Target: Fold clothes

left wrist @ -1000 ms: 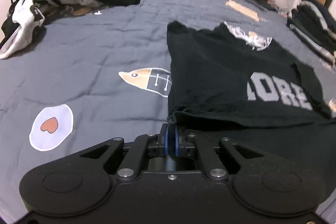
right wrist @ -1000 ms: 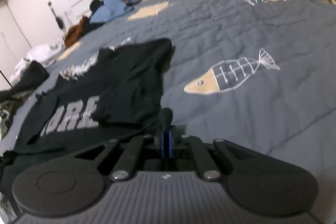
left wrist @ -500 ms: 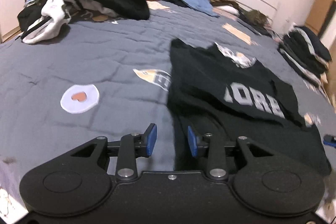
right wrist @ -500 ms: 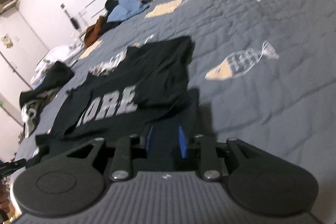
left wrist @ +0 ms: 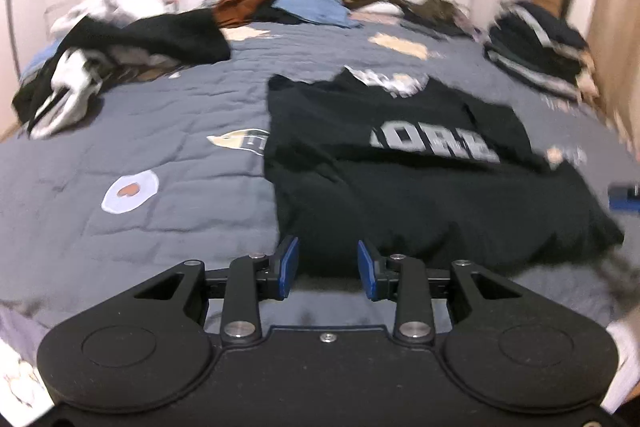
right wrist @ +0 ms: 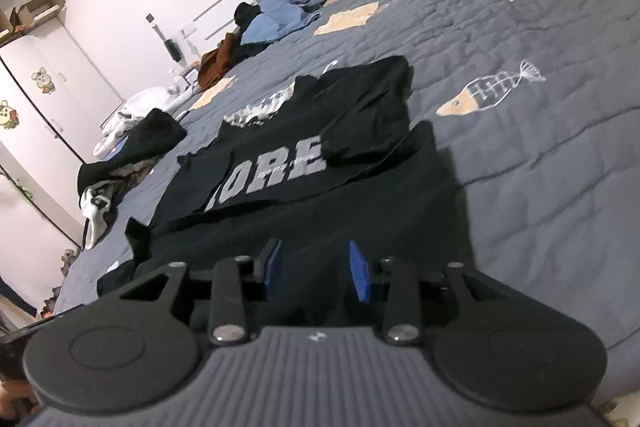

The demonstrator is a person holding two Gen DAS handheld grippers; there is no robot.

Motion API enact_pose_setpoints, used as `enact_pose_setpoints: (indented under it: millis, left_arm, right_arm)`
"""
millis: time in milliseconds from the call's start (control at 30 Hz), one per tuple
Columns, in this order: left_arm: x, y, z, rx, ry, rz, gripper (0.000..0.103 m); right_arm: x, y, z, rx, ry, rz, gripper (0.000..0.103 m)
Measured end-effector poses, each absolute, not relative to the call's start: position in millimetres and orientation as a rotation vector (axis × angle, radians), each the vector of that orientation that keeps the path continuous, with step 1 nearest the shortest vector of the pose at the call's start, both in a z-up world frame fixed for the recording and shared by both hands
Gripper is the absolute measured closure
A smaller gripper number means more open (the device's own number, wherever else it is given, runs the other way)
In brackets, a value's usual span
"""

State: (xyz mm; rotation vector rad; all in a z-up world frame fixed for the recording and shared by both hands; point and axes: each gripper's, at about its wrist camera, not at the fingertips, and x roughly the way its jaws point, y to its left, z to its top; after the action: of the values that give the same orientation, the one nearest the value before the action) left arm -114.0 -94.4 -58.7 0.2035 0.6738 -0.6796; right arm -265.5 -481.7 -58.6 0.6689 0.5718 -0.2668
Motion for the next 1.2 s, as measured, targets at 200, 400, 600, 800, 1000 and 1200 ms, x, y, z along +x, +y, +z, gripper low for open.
enact_pose_setpoints:
  millis: [200,400,600,800,1000,1200]
  left_arm:
    - [-122,-114,-70,0.294,0.648,-0.670,0.070]
    - [-121,-126,-77,0.342,0.656,-0.654,0.070]
    - [-120,-136,-87,0.403,0.668,-0.624,0.070]
    - [-116,-140,-92,0.424,0.666,-0.609,0.071]
    - [-111,-135,-93,0.397,0.671,-0.629,0.091]
    - [-107,-121,-88,0.360,0.679,-0.651,0.096]
  right_arm:
    - [-252,-459,-66,0.671,0.583,-0.190,0.065]
    - [-234,-438,-69,0.627,0.603,-0.123,0.063]
    - [-218,-416,-71,0.573,0.629,-0.067,0.061]
    - [-198,-388,-74,0.487,0.635,0.006,0.057]
    - [-183,-373,-79,0.457,0.638,0.047,0.056]
    - [-174,-375,-95,0.463,0.691,0.015,0.056]
